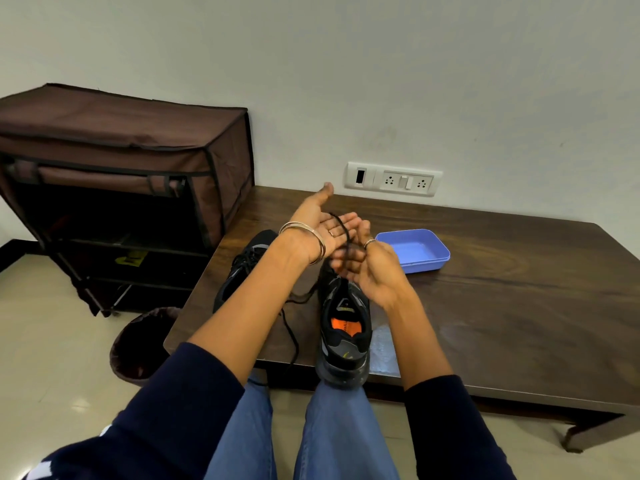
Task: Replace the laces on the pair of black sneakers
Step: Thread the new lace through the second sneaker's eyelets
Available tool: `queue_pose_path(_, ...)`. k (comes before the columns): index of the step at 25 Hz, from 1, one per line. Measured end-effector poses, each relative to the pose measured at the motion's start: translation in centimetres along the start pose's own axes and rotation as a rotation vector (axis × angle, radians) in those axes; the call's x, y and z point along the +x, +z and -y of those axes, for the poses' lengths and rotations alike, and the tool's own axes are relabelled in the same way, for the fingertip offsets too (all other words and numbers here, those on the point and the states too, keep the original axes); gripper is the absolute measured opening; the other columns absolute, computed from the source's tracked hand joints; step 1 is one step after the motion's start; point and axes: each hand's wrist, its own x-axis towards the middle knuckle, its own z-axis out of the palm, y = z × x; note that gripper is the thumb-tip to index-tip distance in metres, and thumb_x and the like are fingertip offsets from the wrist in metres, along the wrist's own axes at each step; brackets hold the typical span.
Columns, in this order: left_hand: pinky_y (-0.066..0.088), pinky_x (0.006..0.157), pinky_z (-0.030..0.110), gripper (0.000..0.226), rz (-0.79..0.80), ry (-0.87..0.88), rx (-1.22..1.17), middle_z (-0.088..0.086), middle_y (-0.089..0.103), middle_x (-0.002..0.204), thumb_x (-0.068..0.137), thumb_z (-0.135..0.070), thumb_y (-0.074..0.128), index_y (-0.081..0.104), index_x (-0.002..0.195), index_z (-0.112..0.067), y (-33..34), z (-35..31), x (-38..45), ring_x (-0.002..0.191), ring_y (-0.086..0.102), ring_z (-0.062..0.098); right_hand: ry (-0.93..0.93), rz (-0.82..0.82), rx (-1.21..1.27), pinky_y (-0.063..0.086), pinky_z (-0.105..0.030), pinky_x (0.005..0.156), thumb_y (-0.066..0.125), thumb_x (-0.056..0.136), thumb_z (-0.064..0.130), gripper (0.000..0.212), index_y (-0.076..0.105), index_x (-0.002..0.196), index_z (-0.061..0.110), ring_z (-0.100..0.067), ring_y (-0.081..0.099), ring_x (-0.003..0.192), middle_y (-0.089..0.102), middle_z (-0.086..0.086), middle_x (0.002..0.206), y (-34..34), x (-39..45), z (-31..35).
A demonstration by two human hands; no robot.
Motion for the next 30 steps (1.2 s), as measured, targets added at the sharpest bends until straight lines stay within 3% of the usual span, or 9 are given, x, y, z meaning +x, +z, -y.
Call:
queue_pose_path(6, 0.023, 0.118, 0.039, 0.088, -0.089, 0.15, -0.391, 0.021, 0.033, 0.147, 0.09, -0.041, 0.06, 0.013, 0.15, 0.001, -3.7, -1.2, 2.2, 0.133, 0.042, 0.026, -0.012, -0.237, -0.09, 0.042, -0.025, 0.052, 0.061, 0.094, 0.016, 0.019, 0.07, 0.095, 0.0, -0.007, 0.033, 0.041, 0.05, -0.002, 0.064, -7.1, 0.0, 0.7)
queue_pose_path(10, 0.034, 0.107, 0.033, 0.083, -0.203, 0.219, -0.427, 0.006, 0.051, 0.098, 0.084, -0.046, 0.065, 0.027, 0.15, -0.014, -7.2, 0.1, 4.9, 0.079, 0.053, 0.02, -0.06, -0.474, 0.01, 0.047, -0.025, 0.059, 0.06, 0.094, 0.01, 0.021, 0.068, 0.11, 0.0, -0.008, 0.046, 0.047, 0.067, -0.002, 0.077, -10.8, 0.3, 0.6)
queue_pose_path(13, 0.034, 0.109, 0.037, 0.067, -0.332, 0.131, 0.026, 0.006, 0.058, 0.122, 0.09, -0.04, 0.062, 0.035, 0.147, -0.016, -7.5, 2.0, 5.3, 0.106, 0.06, 0.029, -0.132, -0.447, -0.038, 0.048, -0.023, 0.053, 0.059, 0.092, 0.0, 0.02, 0.063, 0.112, -0.001, -0.011, 0.053, 0.051, 0.07, -0.01, 0.089, -10.3, 0.3, 0.3)
queue_pose_path(15, 0.048, 0.086, 0.037, 0.044, -0.375, 0.021, 0.586, 0.02, 0.059, 0.122, 0.091, -0.03, 0.062, 0.054, 0.128, -0.006, -6.7, 2.9, 4.3, 0.104, 0.06, 0.031, -0.176, -0.399, -0.151, 0.045, -0.021, 0.048, 0.064, 0.088, 0.0, 0.015, 0.062, 0.103, -0.001, -0.01, 0.052, 0.045, 0.069, -0.013, 0.083, -8.6, 0.4, 0.3)
queue_pose_path(17, 0.049, 0.072, 0.033, 0.02, -0.345, 0.179, 1.087, 0.013, 0.065, 0.101, 0.089, -0.022, 0.065, 0.067, 0.104, -0.008, -5.5, 3.4, 3.4, 0.083, 0.061, 0.022, -0.222, -0.347, -0.291, 0.04, -0.018, 0.044, 0.067, 0.088, 0.005, 0.004, 0.065, 0.089, 0.002, -0.005, 0.048, 0.039, 0.067, -0.009, 0.071, -6.2, 0.8, 0.4)
queue_pose_path(19, 0.045, 0.096, 0.03, 0.038, -0.166, 0.495, 1.414, 0.003, 0.063, 0.122, 0.087, -0.019, 0.067, 0.061, 0.125, -0.016, -4.1, 3.2, 2.6, 0.109, 0.058, 0.016, -0.288, -0.267, -0.391, 0.039, -0.013, 0.045, 0.068, 0.088, 0.007, 0.003, 0.069, 0.085, 0.006, 0.001, 0.05, 0.043, 0.066, -0.002, 0.067, -4.1, 1.2, 0.5)
queue_pose_path(23, 0.042, 0.094, 0.02, 0.054, 0.177, 0.698, 1.602, 0.004, 0.06, 0.127, 0.087, -0.008, 0.064, 0.049, 0.138, -0.02, -2.2, 2.7, 1.9, 0.113, 0.057, 0.014, -0.298, -0.001, -0.498, 0.05, -0.018, 0.059, 0.057, 0.093, -0.002, 0.02, 0.071, 0.104, 0.006, -0.006, 0.064, 0.071, 0.073, -0.007, 0.09, -2.6, 1.8, 1.1)
queue_pose_path(26, 0.049, 0.083, 0.015, 0.035, 0.043, 0.75, 1.596, 0.006, 0.07, 0.106, 0.089, -0.005, 0.062, 0.064, 0.122, -0.015, -3.2, 2.5, 2.4, 0.088, 0.064, 0.011, -0.245, -0.051, -0.433, 0.054, -0.023, 0.056, 0.066, 0.087, -0.003, 0.011, 0.07, 0.097, 0.0, -0.012, 0.061, 0.059, 0.07, -0.011, 0.077, -3.3, 1.9, 1.3)
queue_pose_path(30, 0.045, 0.098, 0.022, 0.021, -0.089, 0.728, 1.561, 0.004, 0.074, 0.097, 0.089, -0.008, 0.063, 0.073, 0.107, -0.012, -4.7, 3.0, 2.7, 0.098, 0.065, 0.014, -0.213, -0.188, -0.438, 0.056, -0.023, 0.057, 0.067, 0.086, -0.001, 0.006, 0.071, 0.084, 0.003, -0.015, 0.059, 0.06, 0.067, -0.011, 0.072, -4.2, 2.1, 0.2)
